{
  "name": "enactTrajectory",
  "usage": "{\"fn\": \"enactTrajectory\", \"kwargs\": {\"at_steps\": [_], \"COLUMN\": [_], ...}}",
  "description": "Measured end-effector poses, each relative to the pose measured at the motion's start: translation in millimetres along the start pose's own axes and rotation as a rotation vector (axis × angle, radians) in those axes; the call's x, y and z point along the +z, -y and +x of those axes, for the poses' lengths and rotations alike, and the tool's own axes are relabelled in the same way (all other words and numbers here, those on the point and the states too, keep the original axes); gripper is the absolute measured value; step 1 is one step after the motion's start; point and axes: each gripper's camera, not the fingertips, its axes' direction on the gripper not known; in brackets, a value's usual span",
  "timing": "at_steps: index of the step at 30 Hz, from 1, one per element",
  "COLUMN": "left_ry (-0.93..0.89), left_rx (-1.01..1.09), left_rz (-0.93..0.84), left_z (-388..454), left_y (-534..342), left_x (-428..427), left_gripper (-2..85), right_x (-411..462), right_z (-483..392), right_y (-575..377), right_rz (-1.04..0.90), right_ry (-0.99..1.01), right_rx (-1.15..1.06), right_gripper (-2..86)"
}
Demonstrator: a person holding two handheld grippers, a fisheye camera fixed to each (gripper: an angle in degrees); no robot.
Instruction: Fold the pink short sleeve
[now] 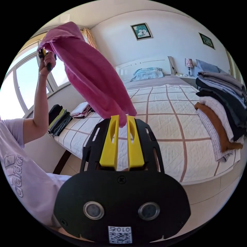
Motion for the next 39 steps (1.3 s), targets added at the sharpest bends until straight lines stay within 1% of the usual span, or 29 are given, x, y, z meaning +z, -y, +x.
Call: {"fn": "enactTrajectory", "kwargs": {"at_steps": [1,4,5,6,7,9,10,12,13,14,15,16,18,21,23,25,27,29,31,32,34,35,37,38,39], "left_ry": [0.005,-0.016,0.014,0.094,0.131,0.209,0.212,0.172,0.167,0.176,0.204,0.225,0.345,0.389,0.408,0.423,0.451,0.460,0.492,0.515,0.521,0.509,0.499,0.508,0.521], "left_rx": [-0.012,-0.114,-0.200,-0.318,-0.382,-0.594,-0.626,-0.720,-0.740,-0.784,-0.838,-0.862,-0.934,-0.970,-0.976,-0.969,-0.920,-0.865,-0.828,-0.802,-0.751,-0.696,-0.578,-0.494,-0.419], "left_rz": [-0.013,-0.130,-0.173,-0.207,-0.224,-0.240,-0.221,-0.109,-0.079,-0.010,0.061,0.092,0.209,0.301,0.280,0.233,0.168,0.124,0.087,0.050,0.009,-0.009,-0.015,-0.002,0.020], "left_z": [-1,-20,-34,-50,-58,-80,-82,-79,-77,-72,-66,-63,-39,-11,2,12,22,25,23,17,3,-7,-14,-15,-12], "left_y": [-3,-41,-67,-98,-116,-189,-206,-269,-284,-312,-339,-351,-391,-420,-424,-419,-400,-380,-357,-340,-308,-282,-236,-205,-175], "left_x": [-4,-33,-50,-69,-79,-113,-120,-145,-152,-165,-179,-186,-215,-238,-242,-240,-235,-232,-234,-235,-232,-226,-215,-208,-203], "left_gripper": [7.7,7.7,7.7,7.7,7.7,7.7,7.7,7.7,7.7,7.7,7.7,7.7,7.7,7.8,7.8,7.8,7.8,7.8,7.8,7.8,7.8,7.7,7.7,7.6,7.6], "right_x": [-5,-5,-2,4,12,25,34,51,63,68,78,86,96,123,147,191,211,207,185,177,138,128,79,64,32], "right_z": [0,3,4,5,4,-4,-12,-24,-33,-37,-47,-58,-77,-99,-108,-119,-117,-100,-69,-63,-63,-67,-82,-85,-91], "right_y": [-4,-16,-18,-22,-24,-24,-22,-17,-15,-13,-10,-7,-3,9,14,8,0,5,22,27,54,63,102,111,128], "right_rz": [0.015,-0.004,-0.017,-0.044,-0.073,-0.109,-0.139,-0.190,-0.224,-0.237,-0.263,-0.274,-0.265,-0.293,-0.355,-0.518,-0.584,-0.562,-0.528,-0.511,-0.435,-0.421,-0.335,-0.304,-0.229], "right_ry": [-0.012,-0.029,-0.023,-0.009,0.000,0.014,0.022,0.037,0.047,0.051,0.065,0.086,0.092,0.033,0.015,-0.045,-0.087,-0.013,0.166,0.185,0.103,0.079,-0.022,-0.032,-0.032], "right_rx": [0.007,0.035,0.039,0.047,0.044,0.007,-0.032,-0.092,-0.132,-0.151,-0.186,-0.229,-0.299,-0.375,-0.441,-0.551,-0.580,-0.469,-0.309,-0.288,-0.314,-0.337,-0.386,-0.390,-0.392], "right_gripper": [7.0,7.4,7.4,7.6,8.0,8.8,9.3,10.1,10.6,10.8,11.2,11.3,11.2,11.1,11.2,10.9,9.9,8.0,5.5,5.1,4.6,4.6,4.4,4.4,4.4]}}
